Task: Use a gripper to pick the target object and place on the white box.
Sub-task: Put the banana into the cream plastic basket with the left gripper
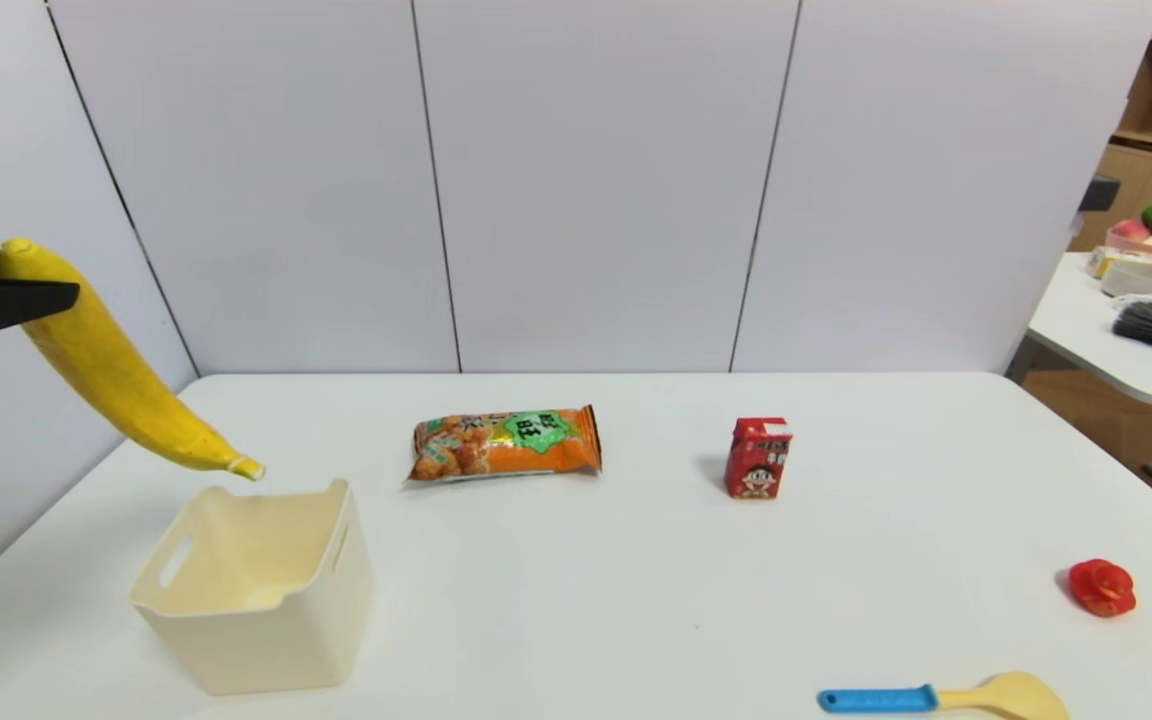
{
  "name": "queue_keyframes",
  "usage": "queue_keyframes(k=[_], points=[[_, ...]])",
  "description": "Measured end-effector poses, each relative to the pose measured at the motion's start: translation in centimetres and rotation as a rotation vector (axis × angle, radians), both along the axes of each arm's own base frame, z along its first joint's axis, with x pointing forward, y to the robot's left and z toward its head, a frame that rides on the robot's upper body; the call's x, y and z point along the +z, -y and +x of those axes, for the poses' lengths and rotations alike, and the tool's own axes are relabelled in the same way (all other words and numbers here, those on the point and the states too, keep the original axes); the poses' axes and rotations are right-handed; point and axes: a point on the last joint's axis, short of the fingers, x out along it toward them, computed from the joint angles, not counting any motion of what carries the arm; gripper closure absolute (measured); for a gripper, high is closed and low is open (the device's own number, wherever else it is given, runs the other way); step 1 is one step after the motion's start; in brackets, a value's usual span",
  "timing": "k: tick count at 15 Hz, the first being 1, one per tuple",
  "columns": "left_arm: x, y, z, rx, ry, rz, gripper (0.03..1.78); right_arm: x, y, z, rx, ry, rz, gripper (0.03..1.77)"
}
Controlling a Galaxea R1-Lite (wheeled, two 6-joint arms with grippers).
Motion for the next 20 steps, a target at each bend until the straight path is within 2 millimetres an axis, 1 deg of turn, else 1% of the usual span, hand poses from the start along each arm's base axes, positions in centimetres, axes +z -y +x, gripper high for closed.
queue_keyframes(k=[3,8,14,20], points=[[-0.3,0.1,-0.3,-0.019,-0.036,0.019,1.31,0.0,0.0,0.0,0.0,0.0,0.0,0.1],[-1.0,0.8,-0.2,-0.075,-0.077,0.023,1.31,0.0,0.0,0.0,0.0,0.0,0.0,0.1],[-1.8,2.0,0.9,-0.153,-0.124,0.032,1.31,0.0,0.0,0.0,0.0,0.0,0.0,0.1],[-4.0,2.8,2.0,-0.19,-0.217,0.043,1.31,0.0,0.0,0.0,0.0,0.0,0.0,0.1]])
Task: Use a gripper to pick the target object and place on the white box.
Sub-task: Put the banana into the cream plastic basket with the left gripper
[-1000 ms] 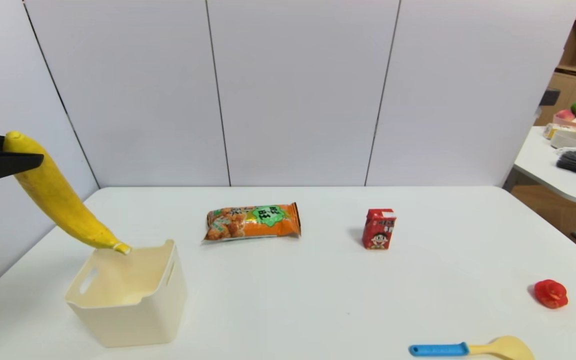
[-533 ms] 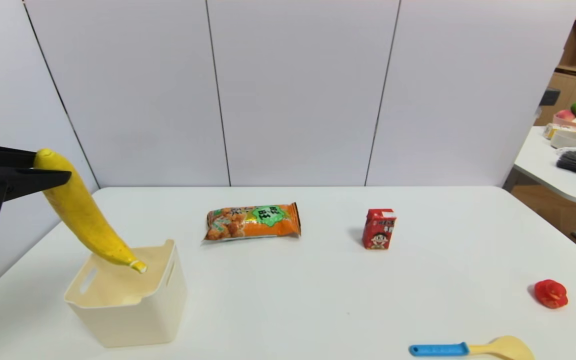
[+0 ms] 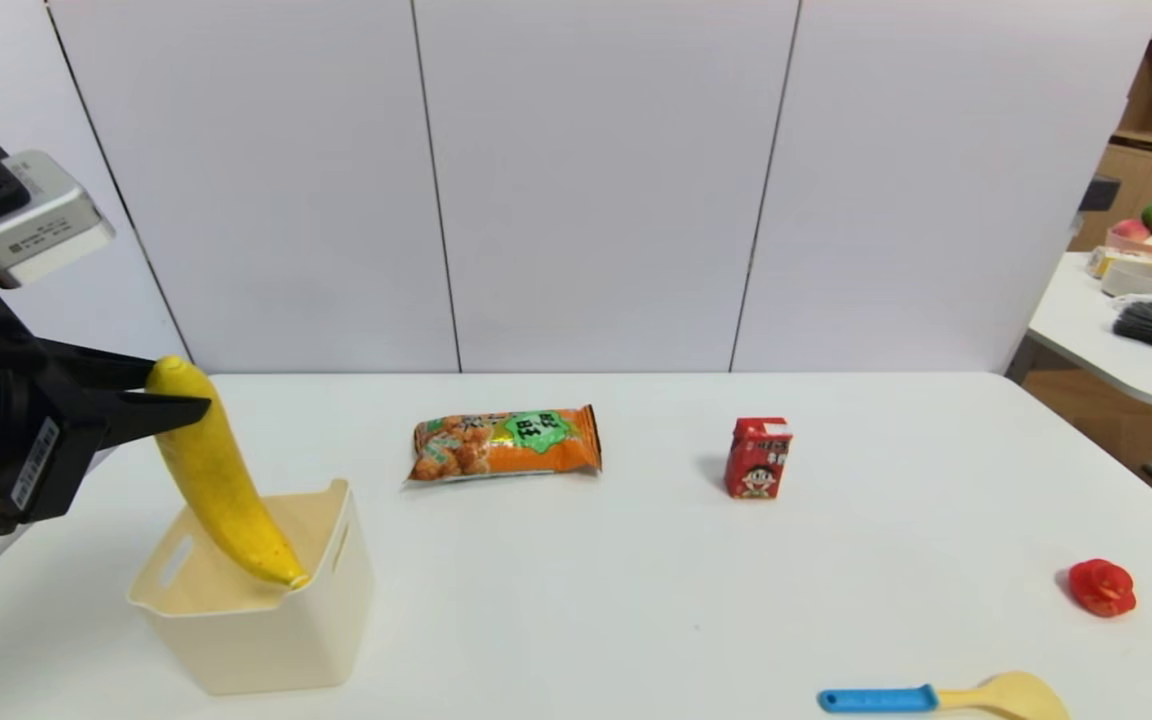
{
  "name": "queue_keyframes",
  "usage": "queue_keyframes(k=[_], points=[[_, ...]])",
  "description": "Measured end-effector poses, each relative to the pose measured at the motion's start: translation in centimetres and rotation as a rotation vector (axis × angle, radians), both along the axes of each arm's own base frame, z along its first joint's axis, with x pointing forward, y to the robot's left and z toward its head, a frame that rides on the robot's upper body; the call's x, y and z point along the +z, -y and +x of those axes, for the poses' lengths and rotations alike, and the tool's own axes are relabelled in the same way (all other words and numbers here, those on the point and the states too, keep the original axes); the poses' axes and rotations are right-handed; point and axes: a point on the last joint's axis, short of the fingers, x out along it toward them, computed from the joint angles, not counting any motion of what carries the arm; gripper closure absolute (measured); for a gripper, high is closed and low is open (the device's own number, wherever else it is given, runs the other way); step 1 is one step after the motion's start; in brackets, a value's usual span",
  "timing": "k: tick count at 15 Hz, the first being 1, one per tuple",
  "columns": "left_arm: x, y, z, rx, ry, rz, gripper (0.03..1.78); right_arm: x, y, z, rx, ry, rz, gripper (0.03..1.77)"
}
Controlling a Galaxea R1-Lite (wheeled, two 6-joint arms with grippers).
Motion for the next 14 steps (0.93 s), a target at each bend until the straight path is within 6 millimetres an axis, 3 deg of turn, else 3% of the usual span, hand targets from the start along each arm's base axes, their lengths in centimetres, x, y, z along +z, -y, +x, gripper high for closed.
queue_keyframes(k=[9,14], points=[[-1.4,0.1,0.6,0.003,-0.056,0.012,1.31,0.0,0.0,0.0,-0.001,0.0,0.0,0.1],[-1.7,0.2,0.6,-0.019,-0.069,-0.003,0.79,0.0,0.0,0.0,0.0,0.0,0.0,0.1]])
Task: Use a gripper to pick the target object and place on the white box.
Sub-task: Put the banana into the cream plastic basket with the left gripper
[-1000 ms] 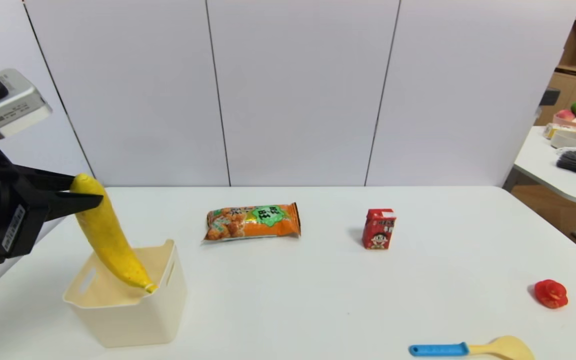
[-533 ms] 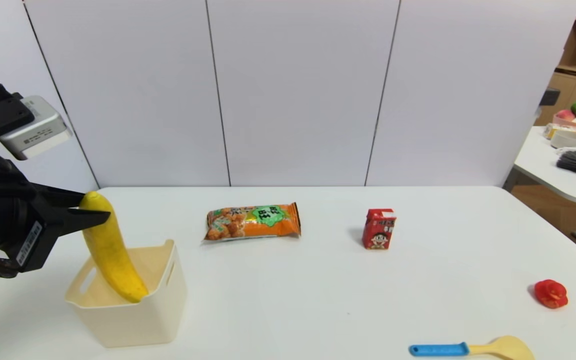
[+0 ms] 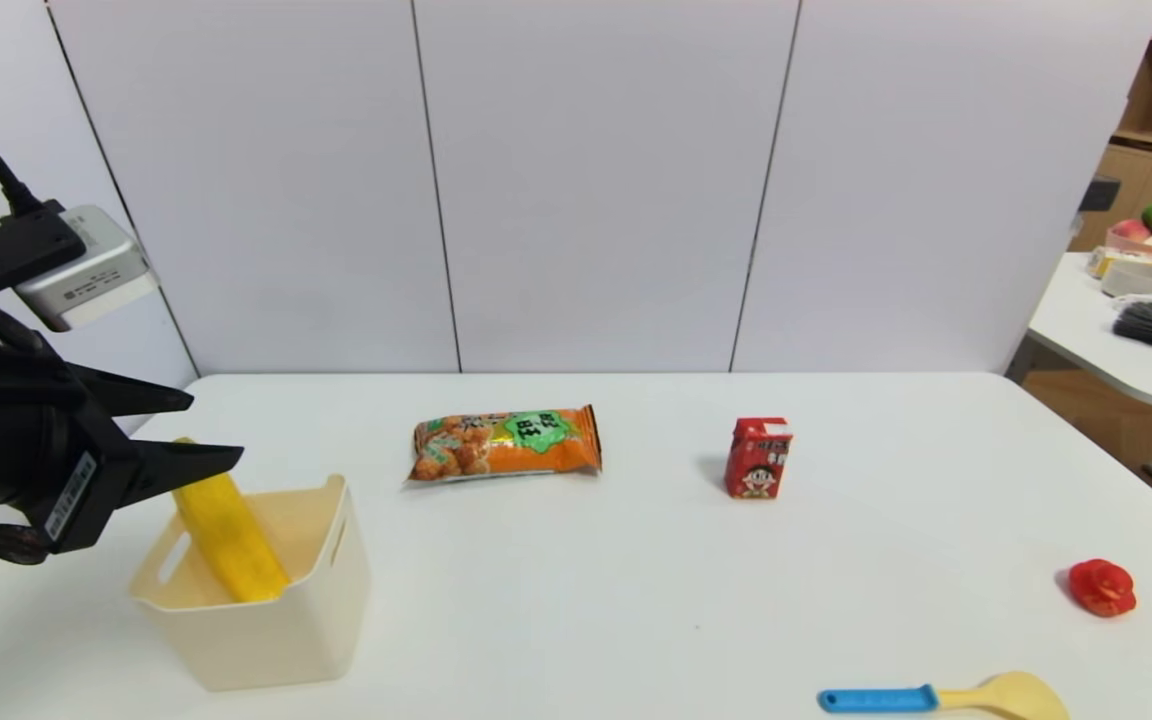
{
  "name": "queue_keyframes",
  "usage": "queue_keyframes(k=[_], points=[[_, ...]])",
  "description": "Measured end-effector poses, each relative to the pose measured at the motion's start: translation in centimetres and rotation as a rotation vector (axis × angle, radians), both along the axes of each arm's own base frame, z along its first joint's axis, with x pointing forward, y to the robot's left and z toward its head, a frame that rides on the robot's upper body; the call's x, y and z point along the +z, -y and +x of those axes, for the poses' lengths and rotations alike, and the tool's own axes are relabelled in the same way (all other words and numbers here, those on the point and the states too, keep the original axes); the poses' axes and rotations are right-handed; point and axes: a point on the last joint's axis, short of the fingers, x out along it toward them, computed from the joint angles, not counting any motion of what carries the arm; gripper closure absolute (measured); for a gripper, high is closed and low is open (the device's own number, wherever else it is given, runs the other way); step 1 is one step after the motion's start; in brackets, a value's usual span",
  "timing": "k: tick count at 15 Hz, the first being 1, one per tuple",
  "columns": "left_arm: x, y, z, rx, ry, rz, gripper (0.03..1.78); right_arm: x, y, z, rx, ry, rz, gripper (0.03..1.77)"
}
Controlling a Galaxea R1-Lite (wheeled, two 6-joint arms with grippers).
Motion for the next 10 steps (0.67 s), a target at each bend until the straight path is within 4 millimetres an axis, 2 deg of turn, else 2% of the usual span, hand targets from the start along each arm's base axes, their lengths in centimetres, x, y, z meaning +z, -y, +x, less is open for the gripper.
queue_keyframes(k=[3,6,10], points=[[0.0,0.0,0.0,-0.003,0.0,-0.002,0.57,0.0,0.0,0.0,0.0,0.0,0.0,0.1],[0.9,-0.1,-0.3,-0.002,0.037,-0.012,0.42,0.0,0.0,0.0,0.0,0.0,0.0,0.1],[2.6,-0.7,-2.8,0.023,0.121,-0.071,0.3,0.0,0.0,0.0,0.0,0.0,0.001,0.1]])
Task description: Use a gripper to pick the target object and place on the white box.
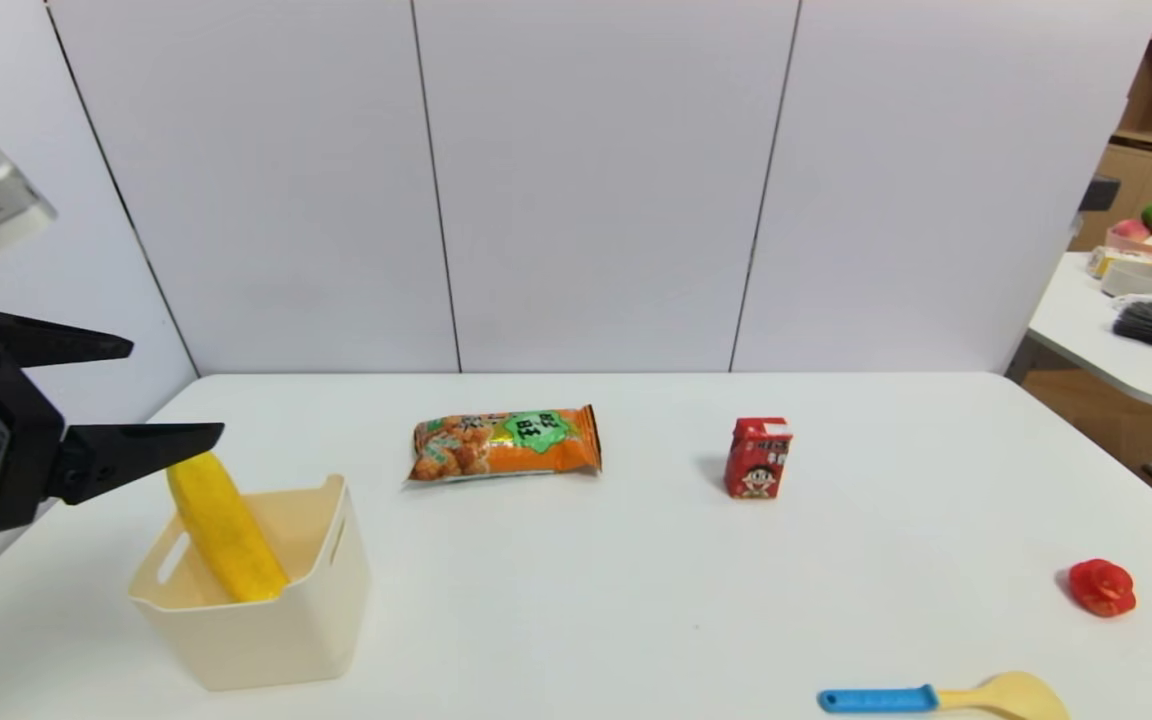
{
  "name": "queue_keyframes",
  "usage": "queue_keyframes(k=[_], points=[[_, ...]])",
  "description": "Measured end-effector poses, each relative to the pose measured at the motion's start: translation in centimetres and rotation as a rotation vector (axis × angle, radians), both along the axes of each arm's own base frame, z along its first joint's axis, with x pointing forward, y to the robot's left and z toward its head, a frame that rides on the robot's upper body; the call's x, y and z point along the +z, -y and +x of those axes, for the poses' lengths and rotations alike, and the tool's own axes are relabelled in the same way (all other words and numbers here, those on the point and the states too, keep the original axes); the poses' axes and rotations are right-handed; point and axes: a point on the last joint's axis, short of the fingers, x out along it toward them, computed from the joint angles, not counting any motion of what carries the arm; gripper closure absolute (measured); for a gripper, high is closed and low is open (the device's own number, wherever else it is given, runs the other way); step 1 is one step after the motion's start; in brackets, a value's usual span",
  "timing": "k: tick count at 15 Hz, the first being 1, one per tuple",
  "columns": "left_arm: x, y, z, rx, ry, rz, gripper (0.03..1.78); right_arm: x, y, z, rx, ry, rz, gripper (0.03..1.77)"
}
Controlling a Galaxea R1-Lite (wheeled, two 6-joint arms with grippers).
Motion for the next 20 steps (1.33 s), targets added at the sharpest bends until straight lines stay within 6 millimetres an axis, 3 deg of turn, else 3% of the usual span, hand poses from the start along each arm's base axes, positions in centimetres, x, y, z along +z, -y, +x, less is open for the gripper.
queue_keyframes(k=[4,9,13,20], points=[[0.2,-1.3,-4.9,0.041,0.09,-0.09,0.22,0.0,0.0,0.0,0.0,0.0,0.0,0.1],[-2.1,-2.8,-10.0,0.16,0.239,-0.161,0.17,0.0,0.0,0.0,0.0,0.0,0.0,0.1],[-6.5,-3.1,-11.7,0.269,0.306,-0.201,0.14,0.0,0.0,0.0,0.0,0.0,0.0,0.1],[-16.4,-3.2,-13.8,0.285,0.33,-0.242,0.12,0.0,0.0,0.0,0.0,0.0,0.0,0.1]])
